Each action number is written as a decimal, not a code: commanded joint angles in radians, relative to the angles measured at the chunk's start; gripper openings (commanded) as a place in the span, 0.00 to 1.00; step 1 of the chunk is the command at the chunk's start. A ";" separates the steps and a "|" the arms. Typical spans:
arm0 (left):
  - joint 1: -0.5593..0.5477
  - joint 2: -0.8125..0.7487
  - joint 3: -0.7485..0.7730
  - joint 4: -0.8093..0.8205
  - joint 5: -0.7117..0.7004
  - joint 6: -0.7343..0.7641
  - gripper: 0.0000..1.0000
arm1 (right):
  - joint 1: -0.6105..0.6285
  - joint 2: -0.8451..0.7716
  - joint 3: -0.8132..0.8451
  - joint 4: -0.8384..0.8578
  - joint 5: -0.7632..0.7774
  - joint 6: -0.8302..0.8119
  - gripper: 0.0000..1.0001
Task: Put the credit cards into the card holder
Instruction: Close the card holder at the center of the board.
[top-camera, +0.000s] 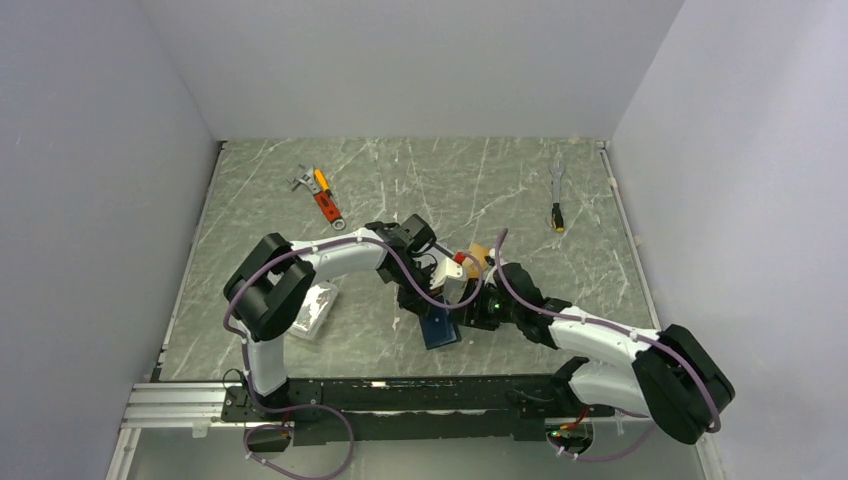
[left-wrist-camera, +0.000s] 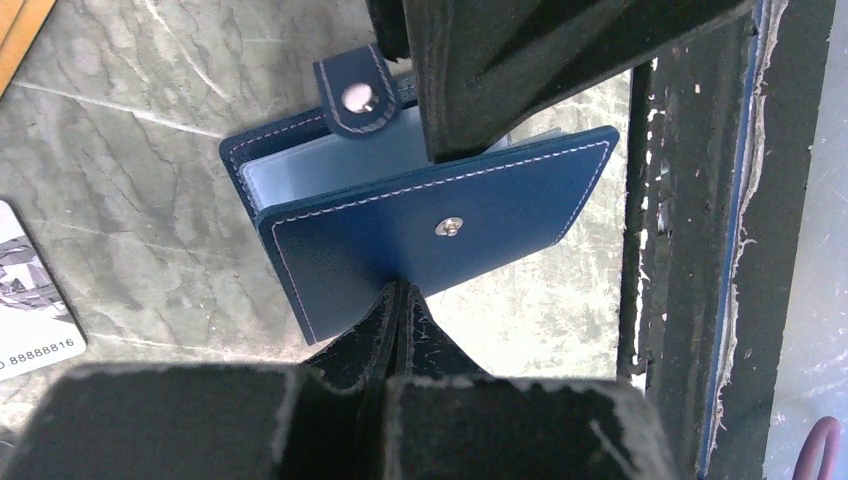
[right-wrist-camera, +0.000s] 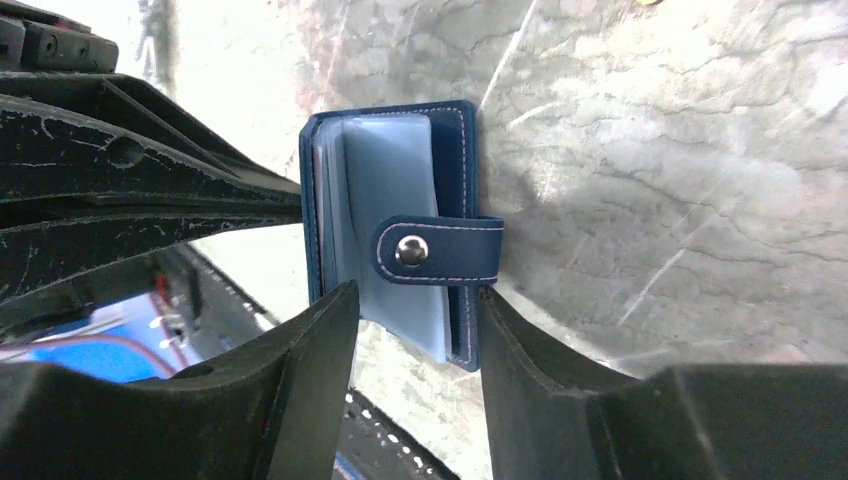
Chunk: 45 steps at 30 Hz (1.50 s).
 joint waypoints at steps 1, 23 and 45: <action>-0.009 0.009 0.039 -0.040 0.003 0.048 0.00 | 0.068 -0.036 0.061 -0.155 0.253 -0.066 0.51; -0.073 -0.035 -0.002 0.001 -0.120 0.124 0.00 | 0.155 -0.043 0.074 -0.152 0.519 -0.006 0.26; -0.200 -0.089 -0.109 0.153 -0.351 0.172 0.00 | -0.165 -0.081 -0.032 -0.116 0.110 0.008 0.44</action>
